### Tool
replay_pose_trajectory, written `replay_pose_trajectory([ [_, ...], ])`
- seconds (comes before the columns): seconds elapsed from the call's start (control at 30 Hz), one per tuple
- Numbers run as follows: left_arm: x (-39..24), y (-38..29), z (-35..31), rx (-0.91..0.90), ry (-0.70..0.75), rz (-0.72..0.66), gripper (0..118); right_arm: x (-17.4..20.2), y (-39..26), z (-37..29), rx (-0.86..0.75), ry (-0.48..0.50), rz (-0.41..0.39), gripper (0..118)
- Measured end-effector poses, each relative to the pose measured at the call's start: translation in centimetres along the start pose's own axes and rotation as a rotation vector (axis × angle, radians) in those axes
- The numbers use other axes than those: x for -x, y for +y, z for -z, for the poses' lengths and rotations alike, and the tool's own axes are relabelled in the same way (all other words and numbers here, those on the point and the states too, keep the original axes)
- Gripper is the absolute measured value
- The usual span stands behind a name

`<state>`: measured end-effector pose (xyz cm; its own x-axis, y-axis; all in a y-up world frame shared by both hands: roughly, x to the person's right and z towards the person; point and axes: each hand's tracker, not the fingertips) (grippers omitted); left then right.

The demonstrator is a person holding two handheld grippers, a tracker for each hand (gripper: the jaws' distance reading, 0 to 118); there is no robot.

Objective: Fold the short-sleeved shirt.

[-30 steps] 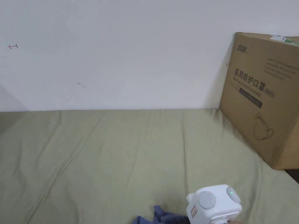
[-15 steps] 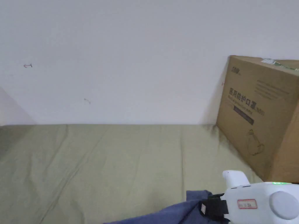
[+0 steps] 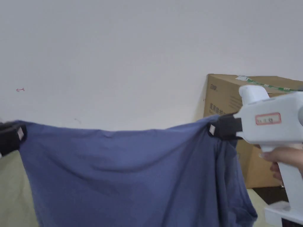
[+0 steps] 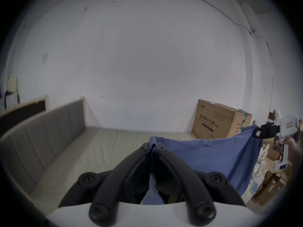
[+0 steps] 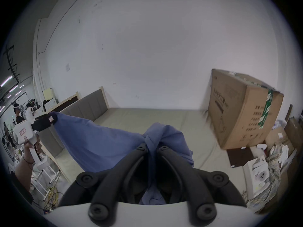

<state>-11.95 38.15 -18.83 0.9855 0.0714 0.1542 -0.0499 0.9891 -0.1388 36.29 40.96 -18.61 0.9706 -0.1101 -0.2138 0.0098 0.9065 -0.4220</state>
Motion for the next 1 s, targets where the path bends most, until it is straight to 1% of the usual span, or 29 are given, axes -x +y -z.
replay_pose_trajectory([
  [0.07,-0.2,2.4,0.7,-0.017,0.001,-0.001,3,0.0,2.1,-0.1,-0.013,-0.023,-0.01,7],
  [0.1,-0.2,3.5,1.0,-0.02,0.004,-0.014,3,-0.1,3.1,-0.1,-0.022,-0.05,-0.007,7],
  [0.2,0.0,6.6,2.4,-0.031,0.006,-0.098,3,-0.1,6.3,0.3,-0.042,-0.075,0.001,7],
  [0.37,0.2,9.8,7.0,-0.063,0.061,-0.086,3,-0.2,11.6,3.3,-0.07,-0.173,-0.097,7],
  [0.57,-0.4,10.4,14.0,-0.062,0.148,-0.026,3,-0.4,15.5,10.3,-0.116,-0.246,-0.161,7],
  [0.67,-0.6,9.5,17.2,-0.068,0.226,-0.003,3,-0.8,16.0,14.1,-0.112,-0.257,-0.188,7],
  [0.77,-0.4,8.6,19.9,-0.066,0.238,-0.004,3,-0.8,15.7,17.4,-0.097,-0.296,-0.235,7],
  [0.83,-0.3,8.0,21.3,-0.062,0.241,0.006,3,-0.8,15.0,19.3,-0.087,-0.321,-0.246,7],
  [0.9,-0.1,7.0,22.4,-0.047,0.246,0.013,3,-1.2,14.0,20.8,-0.084,-0.327,-0.228,7],
  [1.0,0.1,3.7,23.1,-0.019,0.24,0.023,3,-1.7,10.3,23.2,-0.068,-0.343,-0.17,7],
])
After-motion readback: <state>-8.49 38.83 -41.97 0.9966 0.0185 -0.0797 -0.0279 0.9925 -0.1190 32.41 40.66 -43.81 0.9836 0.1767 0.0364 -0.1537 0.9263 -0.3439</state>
